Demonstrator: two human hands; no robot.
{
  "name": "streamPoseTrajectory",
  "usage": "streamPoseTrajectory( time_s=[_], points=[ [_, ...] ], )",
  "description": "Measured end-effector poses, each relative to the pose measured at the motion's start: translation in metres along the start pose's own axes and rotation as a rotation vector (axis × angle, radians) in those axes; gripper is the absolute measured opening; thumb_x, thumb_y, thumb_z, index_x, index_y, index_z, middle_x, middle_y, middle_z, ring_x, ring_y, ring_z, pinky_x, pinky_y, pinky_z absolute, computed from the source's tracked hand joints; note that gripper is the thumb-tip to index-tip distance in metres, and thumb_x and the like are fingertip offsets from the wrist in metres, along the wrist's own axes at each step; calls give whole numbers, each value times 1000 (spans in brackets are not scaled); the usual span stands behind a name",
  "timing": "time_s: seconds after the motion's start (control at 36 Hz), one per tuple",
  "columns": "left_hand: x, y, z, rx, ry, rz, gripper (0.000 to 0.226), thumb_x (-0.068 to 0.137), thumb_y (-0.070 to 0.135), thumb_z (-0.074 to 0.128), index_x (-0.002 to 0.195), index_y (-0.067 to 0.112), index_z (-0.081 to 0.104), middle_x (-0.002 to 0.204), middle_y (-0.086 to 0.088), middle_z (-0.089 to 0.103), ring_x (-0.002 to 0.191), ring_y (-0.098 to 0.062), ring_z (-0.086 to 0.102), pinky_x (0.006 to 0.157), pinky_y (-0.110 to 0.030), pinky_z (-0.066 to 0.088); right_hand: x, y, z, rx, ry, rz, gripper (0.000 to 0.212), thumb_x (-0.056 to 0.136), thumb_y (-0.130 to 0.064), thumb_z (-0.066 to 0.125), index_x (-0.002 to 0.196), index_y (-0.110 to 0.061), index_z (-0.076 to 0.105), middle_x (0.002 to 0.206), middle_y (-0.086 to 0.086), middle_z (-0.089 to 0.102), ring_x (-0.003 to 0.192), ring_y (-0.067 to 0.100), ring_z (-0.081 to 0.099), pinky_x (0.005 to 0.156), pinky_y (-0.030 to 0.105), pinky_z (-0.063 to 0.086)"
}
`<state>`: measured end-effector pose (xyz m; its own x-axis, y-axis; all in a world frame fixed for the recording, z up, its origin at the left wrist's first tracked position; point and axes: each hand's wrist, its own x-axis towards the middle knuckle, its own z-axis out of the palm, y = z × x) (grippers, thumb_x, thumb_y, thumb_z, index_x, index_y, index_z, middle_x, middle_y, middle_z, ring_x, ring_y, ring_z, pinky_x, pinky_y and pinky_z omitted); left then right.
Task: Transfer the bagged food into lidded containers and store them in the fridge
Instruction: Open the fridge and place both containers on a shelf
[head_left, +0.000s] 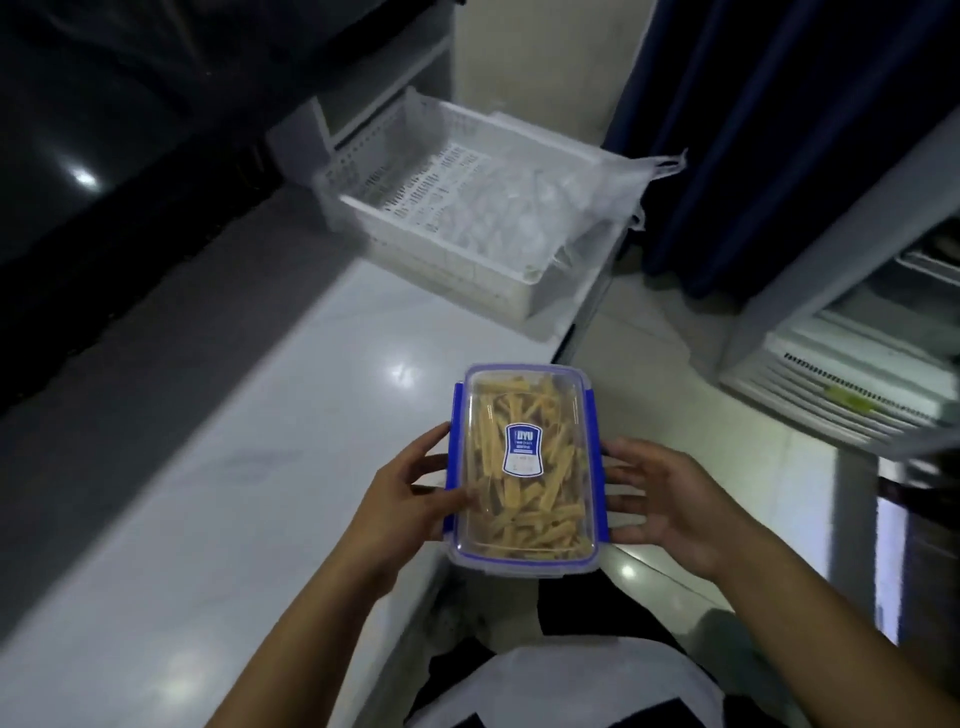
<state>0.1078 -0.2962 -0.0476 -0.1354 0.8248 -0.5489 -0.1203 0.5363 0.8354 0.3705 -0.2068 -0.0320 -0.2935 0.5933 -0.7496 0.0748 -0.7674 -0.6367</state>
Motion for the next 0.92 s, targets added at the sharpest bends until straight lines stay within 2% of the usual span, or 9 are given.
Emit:
streamPoseTrajectory(
  time_s=[0.11, 0.22, 0.33, 0.42, 0.53, 0.58, 0.67, 0.75, 0.92],
  points=[
    [23, 21, 42, 76, -121, 47, 68, 84, 11, 77, 139, 43, 52, 124, 6, 68, 101, -19, 73, 71, -41, 63, -17, -5, -48, 117, 54, -68, 48, 72, -46, 70, 109, -15, 75, 109, 16, 72, 97, 36, 71, 73, 48, 58],
    [48, 47, 98, 135, -230, 93, 73, 74, 22, 82, 139, 42, 54, 121, 7, 71, 104, -19, 72, 73, -38, 62, -28, -12, -104, 181, 117, -150, 42, 73, -46, 71, 106, -20, 77, 105, 13, 74, 97, 34, 72, 77, 51, 59],
    [78, 78, 170, 181, -346, 75, 80, 66, 25, 83, 139, 43, 54, 122, 7, 70, 105, -19, 72, 73, -39, 62, -39, -22, -164, 173, 185, -217, 37, 72, -45, 73, 105, -28, 75, 105, 10, 75, 94, 29, 74, 71, 41, 58],
    [102, 95, 233, 231, -454, 57, 81, 69, 21, 82, 141, 40, 52, 127, 4, 68, 105, -22, 72, 75, -42, 62, -45, -23, -219, 220, 245, -240, 44, 68, -44, 78, 109, -31, 73, 106, 8, 75, 93, 30, 74, 70, 42, 58],
    [130, 106, 299, 296, -542, 70, 72, 83, 9, 76, 142, 41, 49, 131, 4, 64, 105, -21, 72, 79, -44, 62, -47, -24, -280, 284, 269, -278, 48, 65, -43, 83, 110, -32, 73, 108, 9, 74, 90, 28, 74, 70, 43, 58],
    [143, 113, 334, 327, -571, 94, 71, 85, 8, 73, 142, 42, 48, 132, 3, 63, 105, -20, 71, 78, -41, 62, -48, -29, -310, 313, 289, -303, 46, 66, -41, 83, 110, -31, 74, 108, 10, 75, 87, 26, 74, 69, 42, 58],
    [155, 126, 380, 366, -633, 114, 71, 80, 16, 75, 138, 47, 49, 128, 5, 65, 102, -17, 73, 72, -31, 61, -51, -35, -346, 360, 325, -331, 46, 66, -38, 82, 111, -30, 75, 105, 9, 75, 84, 24, 73, 67, 40, 57],
    [167, 138, 413, 373, -669, 87, 68, 70, 25, 76, 129, 51, 56, 121, 7, 70, 102, -19, 73, 71, -33, 61, -56, -39, -375, 394, 360, -362, 47, 68, -40, 81, 113, -29, 74, 107, 10, 75, 86, 25, 73, 68, 40, 58],
    [206, 152, 484, 425, -766, 23, 65, 74, 21, 80, 128, 52, 59, 121, 7, 71, 109, -21, 71, 75, -40, 61, -55, -43, -436, 467, 435, -388, 43, 71, -37, 79, 113, -29, 74, 107, 12, 75, 85, 25, 73, 67, 39, 58]
  ],
)
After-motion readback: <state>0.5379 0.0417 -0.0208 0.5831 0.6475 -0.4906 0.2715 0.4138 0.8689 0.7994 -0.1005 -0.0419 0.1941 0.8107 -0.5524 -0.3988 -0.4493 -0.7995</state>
